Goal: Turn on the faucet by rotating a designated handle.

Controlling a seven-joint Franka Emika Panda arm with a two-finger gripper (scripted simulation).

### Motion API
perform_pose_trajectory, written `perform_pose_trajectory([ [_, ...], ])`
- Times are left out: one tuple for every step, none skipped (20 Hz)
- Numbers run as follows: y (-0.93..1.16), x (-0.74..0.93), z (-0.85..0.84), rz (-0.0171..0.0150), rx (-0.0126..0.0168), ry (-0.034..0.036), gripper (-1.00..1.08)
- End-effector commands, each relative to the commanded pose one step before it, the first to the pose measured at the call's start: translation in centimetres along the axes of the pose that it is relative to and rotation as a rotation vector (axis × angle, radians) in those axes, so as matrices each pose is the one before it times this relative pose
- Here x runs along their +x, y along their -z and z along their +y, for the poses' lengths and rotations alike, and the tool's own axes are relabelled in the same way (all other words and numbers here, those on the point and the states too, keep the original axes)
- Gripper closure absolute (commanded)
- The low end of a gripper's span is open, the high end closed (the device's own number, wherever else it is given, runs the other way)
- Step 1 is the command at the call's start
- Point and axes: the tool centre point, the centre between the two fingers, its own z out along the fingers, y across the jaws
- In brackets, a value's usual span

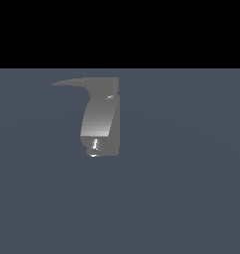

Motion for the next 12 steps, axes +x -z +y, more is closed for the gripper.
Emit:
perform_pose_trajectory([
  [-0.775,0.256,-1.193,0.00001,0.00026,-0.05240,1.08],
  [-0.303,0.104,-0.476,0.00003,0.00001,-0.02049,1.08],
  [-0.304,0.104,-0.477,0.00003,0.00002,-0.02051,1.08],
  [-0.304,0.104,-0.479,0.00003,0.00003,-0.02053,1.08],
  [-0.304,0.105,-0.480,0.00002,0.00004,-0.02055,1.08],
  [-0.305,0.105,-0.481,0.00002,0.00005,-0.02055,1.08],
  [-0.305,0.106,-0.482,0.00001,0.00006,-0.02058,1.08],
  [-0.305,0.107,-0.483,0.00001,0.00007,-0.02059,1.08],
  [-0.305,0.107,-0.483,0.00000,0.00008,-0.02059,1.08],
  [-0.305,0.107,-0.484,0.00000,0.00009,-0.02058,1.08],
  [-0.305,0.108,-0.484,0.00000,0.00009,-0.02059,1.08],
  [-0.305,0.108,-0.485,-0.00001,0.00010,-0.02057,1.08],
])
